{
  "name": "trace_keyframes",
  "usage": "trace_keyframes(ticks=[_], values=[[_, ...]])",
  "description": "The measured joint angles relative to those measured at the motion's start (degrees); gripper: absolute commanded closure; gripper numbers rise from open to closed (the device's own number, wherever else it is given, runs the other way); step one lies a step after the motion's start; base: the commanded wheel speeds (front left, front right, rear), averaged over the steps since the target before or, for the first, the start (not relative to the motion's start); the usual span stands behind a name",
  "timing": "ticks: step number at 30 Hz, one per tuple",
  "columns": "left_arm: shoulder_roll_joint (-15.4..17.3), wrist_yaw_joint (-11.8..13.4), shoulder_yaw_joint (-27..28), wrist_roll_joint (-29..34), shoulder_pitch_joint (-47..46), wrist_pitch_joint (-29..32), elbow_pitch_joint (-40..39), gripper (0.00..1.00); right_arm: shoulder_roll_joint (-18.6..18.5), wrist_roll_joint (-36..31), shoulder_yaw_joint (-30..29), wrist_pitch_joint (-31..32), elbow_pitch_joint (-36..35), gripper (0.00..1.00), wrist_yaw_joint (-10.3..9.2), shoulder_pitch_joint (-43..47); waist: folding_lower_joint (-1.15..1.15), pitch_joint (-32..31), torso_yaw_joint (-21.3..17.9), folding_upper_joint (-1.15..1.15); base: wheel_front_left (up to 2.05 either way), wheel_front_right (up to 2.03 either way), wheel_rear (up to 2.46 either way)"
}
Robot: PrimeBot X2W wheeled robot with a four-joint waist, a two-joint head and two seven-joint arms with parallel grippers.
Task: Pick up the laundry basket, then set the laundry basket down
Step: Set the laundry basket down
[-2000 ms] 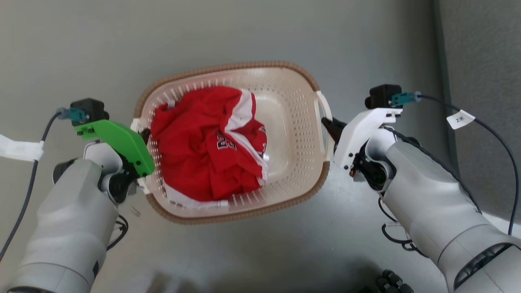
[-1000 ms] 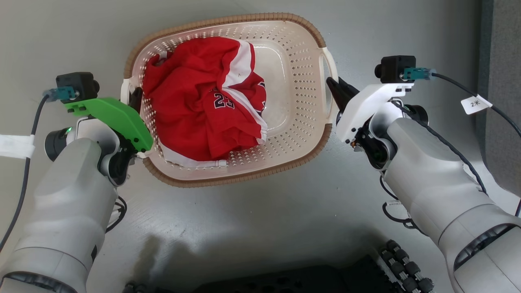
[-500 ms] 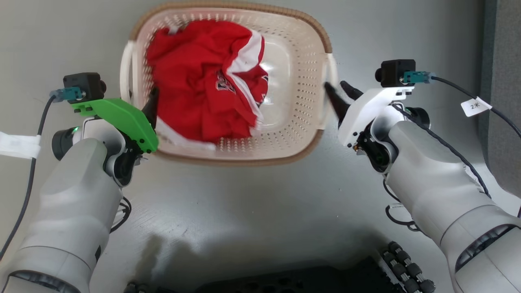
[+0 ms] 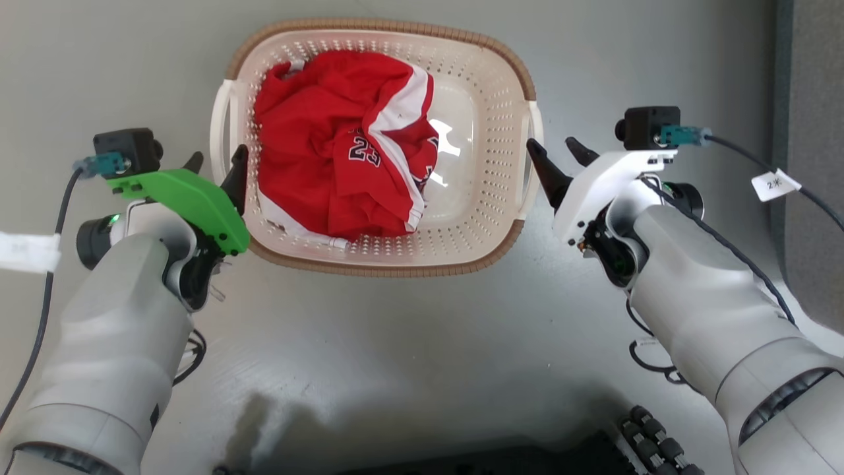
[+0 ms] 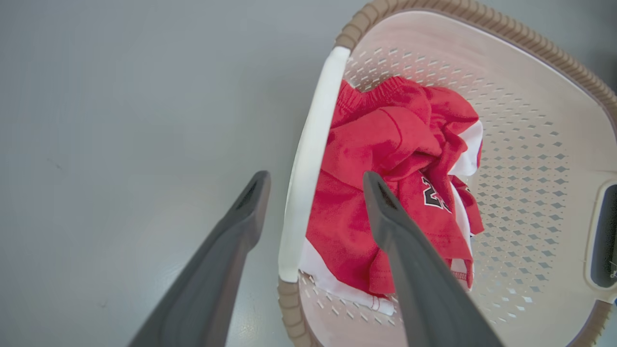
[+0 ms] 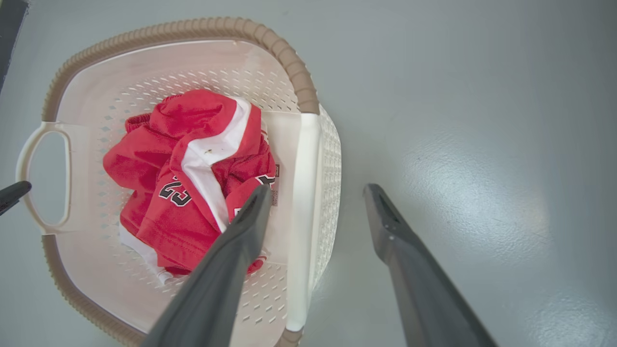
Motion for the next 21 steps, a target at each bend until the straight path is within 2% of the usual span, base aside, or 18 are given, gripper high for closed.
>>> trace_keyframes(ticks=[9, 18, 21], values=[[0.9, 0.0, -1.45, 1.86, 4.2, -7.0, 0.76, 0.0, 0.0, -0.47, 0.3, -4.49, 0.33, 0.0, 0.33, 2.68, -0.01, -5.29, -0.05, 0.0, 0.0, 0.0, 0.0], [1.9, 0.0, -0.58, 4.08, 8.35, -7.76, -1.0, 0.0, -1.27, -1.52, -1.04, -5.64, -1.78, 0.0, 0.34, 6.41, -0.01, -11.93, -0.23, 0.0, 0.0, 0.0, 0.0], [2.54, 0.12, 2.14, 4.98, 9.31, -7.71, -4.69, 0.0, -2.53, -1.94, -3.26, -5.63, -4.27, 0.0, 0.29, 7.6, -0.01, -14.28, -0.23, 0.0, 0.0, 0.0, 0.0]])
